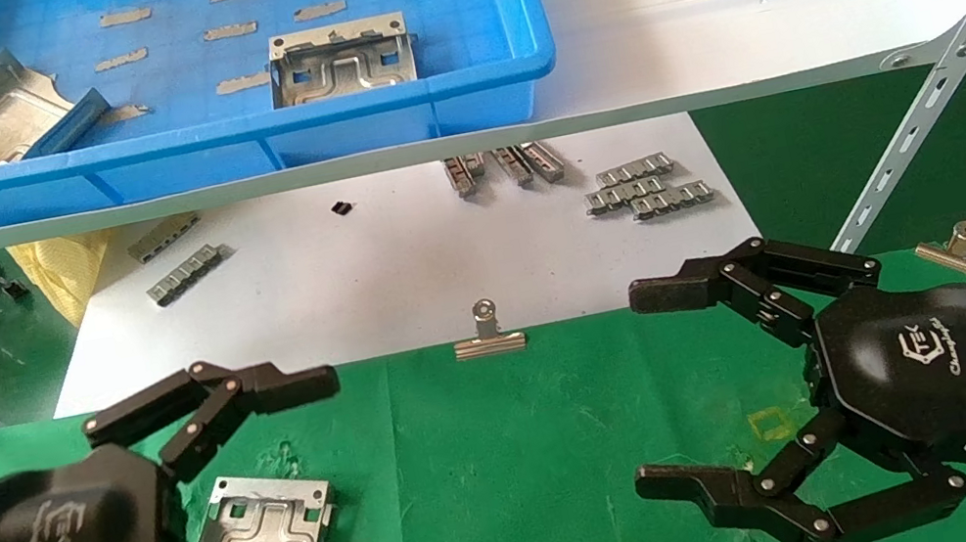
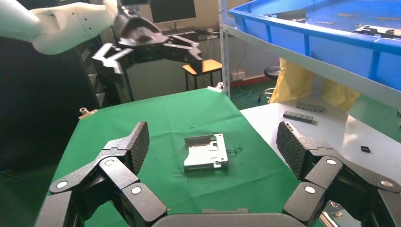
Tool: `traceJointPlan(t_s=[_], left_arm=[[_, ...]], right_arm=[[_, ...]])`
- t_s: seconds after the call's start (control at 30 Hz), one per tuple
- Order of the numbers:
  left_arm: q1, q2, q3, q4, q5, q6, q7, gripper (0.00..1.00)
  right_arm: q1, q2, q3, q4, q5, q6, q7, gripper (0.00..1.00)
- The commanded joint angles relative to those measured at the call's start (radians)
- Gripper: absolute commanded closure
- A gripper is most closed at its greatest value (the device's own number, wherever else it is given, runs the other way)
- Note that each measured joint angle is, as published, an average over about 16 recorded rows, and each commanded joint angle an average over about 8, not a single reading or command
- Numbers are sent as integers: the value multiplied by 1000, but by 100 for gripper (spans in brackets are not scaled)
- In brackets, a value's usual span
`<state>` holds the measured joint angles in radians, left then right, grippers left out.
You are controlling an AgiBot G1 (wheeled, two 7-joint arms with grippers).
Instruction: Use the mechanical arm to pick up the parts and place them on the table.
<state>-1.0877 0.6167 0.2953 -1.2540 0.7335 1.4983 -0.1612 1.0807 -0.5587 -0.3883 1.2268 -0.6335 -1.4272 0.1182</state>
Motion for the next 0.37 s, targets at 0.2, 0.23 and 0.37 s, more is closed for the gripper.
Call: traceJointPlan(t_s=[0.2,0.23,0.37], left_arm=[[31,-12,-37,-69,-8,-4,-43,0],[30,-12,-37,-68,-8,-4,-42,0],[28,-12,-33,-61,-8,-5,-38,0]], right_arm=[[0,0,0,0,0,0,0,0],[0,0,0,0,0,0,0,0],[0,0,0,0,0,0,0,0]])
